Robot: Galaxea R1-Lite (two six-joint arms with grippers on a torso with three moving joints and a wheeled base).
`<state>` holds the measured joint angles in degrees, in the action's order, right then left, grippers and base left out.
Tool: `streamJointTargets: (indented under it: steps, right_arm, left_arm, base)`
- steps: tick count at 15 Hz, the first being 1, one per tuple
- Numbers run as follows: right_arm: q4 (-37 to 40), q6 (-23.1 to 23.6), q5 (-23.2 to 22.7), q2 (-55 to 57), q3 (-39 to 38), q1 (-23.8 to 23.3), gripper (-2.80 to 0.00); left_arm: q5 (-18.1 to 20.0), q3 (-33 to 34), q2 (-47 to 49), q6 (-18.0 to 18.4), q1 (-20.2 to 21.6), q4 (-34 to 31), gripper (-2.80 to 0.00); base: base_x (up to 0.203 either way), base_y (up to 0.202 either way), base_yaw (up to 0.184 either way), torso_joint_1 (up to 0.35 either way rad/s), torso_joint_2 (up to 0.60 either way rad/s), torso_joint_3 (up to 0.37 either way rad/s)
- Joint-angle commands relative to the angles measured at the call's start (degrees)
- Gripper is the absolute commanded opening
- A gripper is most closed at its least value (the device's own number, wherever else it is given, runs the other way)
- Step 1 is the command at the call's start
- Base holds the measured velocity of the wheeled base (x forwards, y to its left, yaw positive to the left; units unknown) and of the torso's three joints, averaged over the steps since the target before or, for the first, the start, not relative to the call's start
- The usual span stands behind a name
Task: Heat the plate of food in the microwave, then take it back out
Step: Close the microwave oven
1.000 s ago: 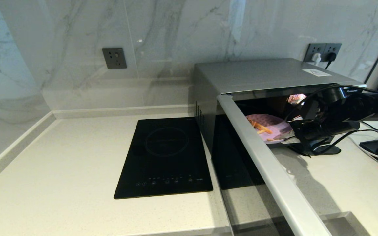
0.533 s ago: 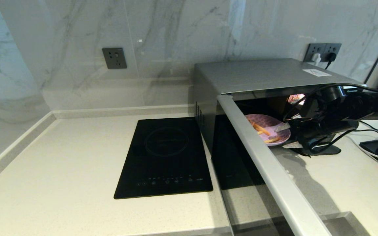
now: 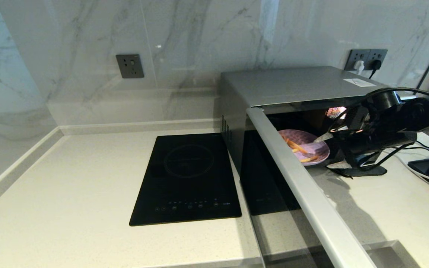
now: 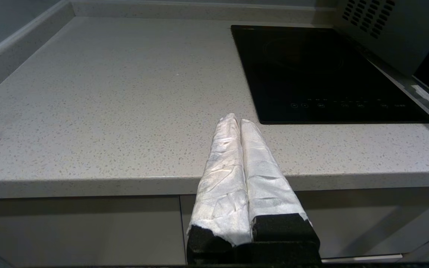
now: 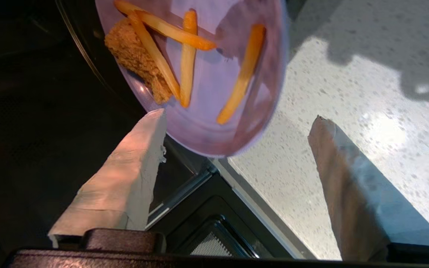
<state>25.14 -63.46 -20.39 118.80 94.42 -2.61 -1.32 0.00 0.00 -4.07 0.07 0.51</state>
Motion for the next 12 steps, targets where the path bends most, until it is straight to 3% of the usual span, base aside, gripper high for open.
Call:
streamJointTargets:
  steps: [1, 6, 7, 10, 12]
  right_arm:
    - [0.9, -0.3, 0.0, -3.0, -1.7, -0.8, 0.0]
    - [0.9, 0.4, 0.3, -6.7, -7.3, -3.4, 0.0]
    - [0.9, 0.7, 0.3, -6.7, -8.2, -3.8, -2.8]
    - [0.6, 4.7, 0.2, -6.0, -11.8, -4.0, -2.8]
    - [0.5, 4.8, 0.2, -4.4, -11.7, -3.8, -2.8]
  left_arm:
    - [0.0, 0.0, 0.1, -0.1, 0.0, 0.0, -2.8]
    - [0.0, 0.0, 0.1, -0.1, 0.0, 0.0, -2.8]
    - [0.0, 0.0, 0.1, -0.1, 0.0, 0.0, -2.8]
    - [0.0, 0.0, 0.1, -0.1, 0.0, 0.0, -2.8]
    - [0.0, 0.0, 0.1, -0.1, 0.0, 0.0, -2.8]
  base:
    - [0.0, 0.0, 0.0, 0.0, 0.0, 0.0]
    - [0.0, 0.0, 0.0, 0.0, 0.0, 0.0]
    - [0.0, 0.0, 0.0, 0.0, 0.0, 0.0]
    - [0.0, 0.0, 0.0, 0.0, 0.0, 0.0]
    - [0.0, 0.0, 0.0, 0.0, 0.0, 0.0]
